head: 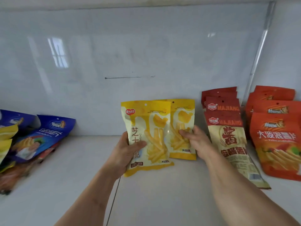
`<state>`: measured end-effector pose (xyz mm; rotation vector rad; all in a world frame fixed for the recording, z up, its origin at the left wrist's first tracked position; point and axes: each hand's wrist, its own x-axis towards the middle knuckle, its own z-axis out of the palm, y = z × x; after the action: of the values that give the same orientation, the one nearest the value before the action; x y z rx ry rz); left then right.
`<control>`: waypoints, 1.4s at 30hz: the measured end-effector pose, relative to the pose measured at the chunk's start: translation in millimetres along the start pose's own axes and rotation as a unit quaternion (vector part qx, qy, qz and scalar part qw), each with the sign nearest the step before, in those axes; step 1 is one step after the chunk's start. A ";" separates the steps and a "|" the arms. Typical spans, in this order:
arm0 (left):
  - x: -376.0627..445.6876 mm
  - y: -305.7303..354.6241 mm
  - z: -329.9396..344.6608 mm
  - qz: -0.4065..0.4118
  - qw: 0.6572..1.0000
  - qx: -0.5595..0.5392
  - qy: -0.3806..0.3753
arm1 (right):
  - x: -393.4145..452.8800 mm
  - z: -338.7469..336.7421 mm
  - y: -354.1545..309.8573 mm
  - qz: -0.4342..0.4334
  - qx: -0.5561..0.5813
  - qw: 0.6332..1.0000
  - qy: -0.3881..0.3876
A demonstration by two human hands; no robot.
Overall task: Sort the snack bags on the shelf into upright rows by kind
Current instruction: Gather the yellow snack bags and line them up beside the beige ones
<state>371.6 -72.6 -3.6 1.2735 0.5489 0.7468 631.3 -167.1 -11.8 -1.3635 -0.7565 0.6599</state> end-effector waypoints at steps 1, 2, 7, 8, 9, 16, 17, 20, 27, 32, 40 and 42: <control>3.5 -1.0 2.5 -0.005 1.000 0.007 0.001 | 2.4 0.9 0.7 -0.004 -0.004 1.000 0.011; 6.6 -1.6 4.9 -0.009 1.000 0.015 -0.003 | 4.6 2.3 0.9 -0.005 -0.009 1.000 0.021; 24.9 -6.2 15.6 -0.007 0.999 0.043 -0.016 | 24.6 -0.7 -1.3 -0.038 -0.044 0.998 0.028; 28.8 -7.9 18.4 -0.006 0.999 0.047 -0.013 | 29.3 -2.9 -2.5 -0.040 -0.051 0.997 0.030; 33.1 -9.6 20.9 -0.009 0.999 0.053 -0.009 | 33.9 -4.5 -3.3 -0.041 -0.059 0.997 0.031; 66.6 -19.6 40.5 -0.025 0.995 0.096 0.010 | 41.5 2.2 -5.9 0.012 -0.016 0.998 0.056; 70.2 -21.8 43.6 -0.029 0.995 0.100 0.009 | 40.0 3.0 -7.3 0.026 0.001 0.998 0.061; 78.6 -29.2 51.0 -0.034 0.993 0.116 0.006 | 34.9 6.6 -9.2 0.022 0.027 0.998 0.059; 90.1 -41.0 67.8 0.002 0.986 0.157 0.051 | 29.4 13.6 12.1 -0.034 0.006 0.997 0.074; 93.9 -42.6 58.0 -0.022 0.985 0.168 -0.016 | 37.0 12.3 21.4 -0.047 0.010 0.993 0.107; 104.3 -50.8 57.7 -0.025 0.972 0.232 -0.004 | 48.6 8.5 25.7 -0.053 -0.016 0.991 0.120; 107.1 -53.6 58.7 -0.019 0.969 0.246 0.004 | 51.6 7.5 27.5 -0.053 -0.036 0.990 0.126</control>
<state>494.7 -35.6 -39.0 1.7127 0.7942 0.6006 657.0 -119.0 -34.1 -1.4298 -0.6483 0.3695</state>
